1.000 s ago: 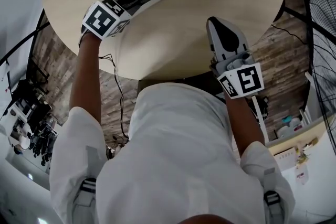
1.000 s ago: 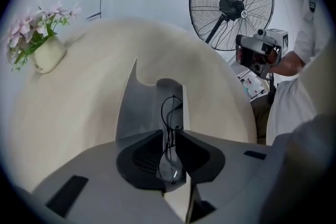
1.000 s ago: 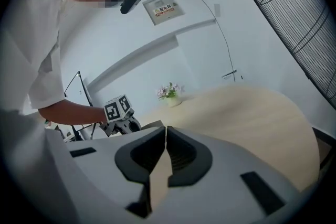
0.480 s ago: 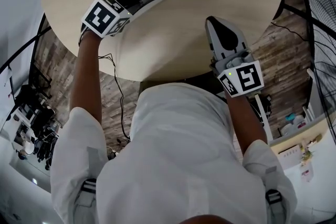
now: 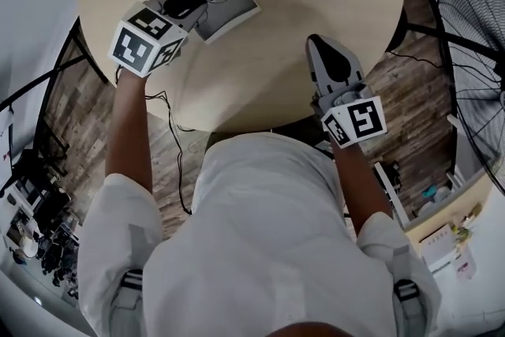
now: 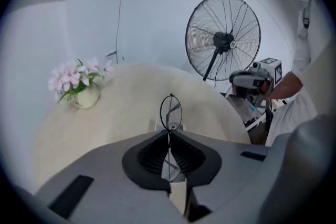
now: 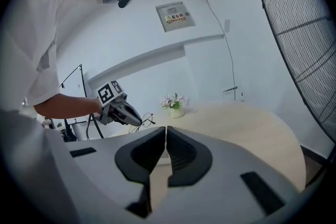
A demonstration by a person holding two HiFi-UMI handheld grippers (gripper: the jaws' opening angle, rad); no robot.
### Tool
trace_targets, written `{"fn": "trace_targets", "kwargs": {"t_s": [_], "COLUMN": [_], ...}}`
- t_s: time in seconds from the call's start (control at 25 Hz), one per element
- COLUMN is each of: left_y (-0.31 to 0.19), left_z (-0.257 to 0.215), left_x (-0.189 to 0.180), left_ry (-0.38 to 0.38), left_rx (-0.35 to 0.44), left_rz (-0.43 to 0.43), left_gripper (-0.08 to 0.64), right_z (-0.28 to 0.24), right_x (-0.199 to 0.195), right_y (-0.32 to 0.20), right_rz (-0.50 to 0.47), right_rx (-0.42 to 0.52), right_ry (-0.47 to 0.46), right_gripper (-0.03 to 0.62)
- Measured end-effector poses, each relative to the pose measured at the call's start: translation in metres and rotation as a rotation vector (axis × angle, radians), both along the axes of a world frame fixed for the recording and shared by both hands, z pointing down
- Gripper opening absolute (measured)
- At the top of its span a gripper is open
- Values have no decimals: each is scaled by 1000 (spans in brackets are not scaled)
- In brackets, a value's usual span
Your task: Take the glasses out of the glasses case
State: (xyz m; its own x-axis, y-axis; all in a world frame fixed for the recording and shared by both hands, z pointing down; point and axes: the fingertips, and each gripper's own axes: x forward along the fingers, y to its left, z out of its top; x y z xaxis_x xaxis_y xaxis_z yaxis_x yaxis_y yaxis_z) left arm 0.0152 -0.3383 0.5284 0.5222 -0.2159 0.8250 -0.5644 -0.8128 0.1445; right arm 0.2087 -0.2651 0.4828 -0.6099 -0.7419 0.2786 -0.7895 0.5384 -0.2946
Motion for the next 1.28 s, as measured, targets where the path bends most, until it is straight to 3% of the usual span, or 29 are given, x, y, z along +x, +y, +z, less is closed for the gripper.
{"fn": "trace_targets", "kwargs": {"t_s": [0.12, 0.44, 0.68, 0.84, 1.04, 1.28], "left_y": [-2, 30, 60, 87, 129, 184], "left_z": [-55, -201, -262, -275, -289, -288], "left_x": [0, -55, -85, -105, -101, -95], "left_ry": [121, 416, 511, 571, 621, 647], "left_rx": [116, 454, 685, 767, 801, 840], "left_rz": [-50, -195, -299, -399, -525, -591], "left_gripper": [29, 28, 28, 28, 28, 28], "right_z": [-25, -105, -160, -183, -211, -213], "right_x": [-1, -40, -39, -28, 2, 10], "right_y": [5, 35, 48, 57, 79, 116], "right_rz": [24, 62, 70, 70, 85, 78], "right_rx": [56, 210, 308, 353, 388, 388], "right_ry": [20, 58, 75, 70, 52, 19], "right_gripper": [26, 26, 26, 26, 26, 26]}}
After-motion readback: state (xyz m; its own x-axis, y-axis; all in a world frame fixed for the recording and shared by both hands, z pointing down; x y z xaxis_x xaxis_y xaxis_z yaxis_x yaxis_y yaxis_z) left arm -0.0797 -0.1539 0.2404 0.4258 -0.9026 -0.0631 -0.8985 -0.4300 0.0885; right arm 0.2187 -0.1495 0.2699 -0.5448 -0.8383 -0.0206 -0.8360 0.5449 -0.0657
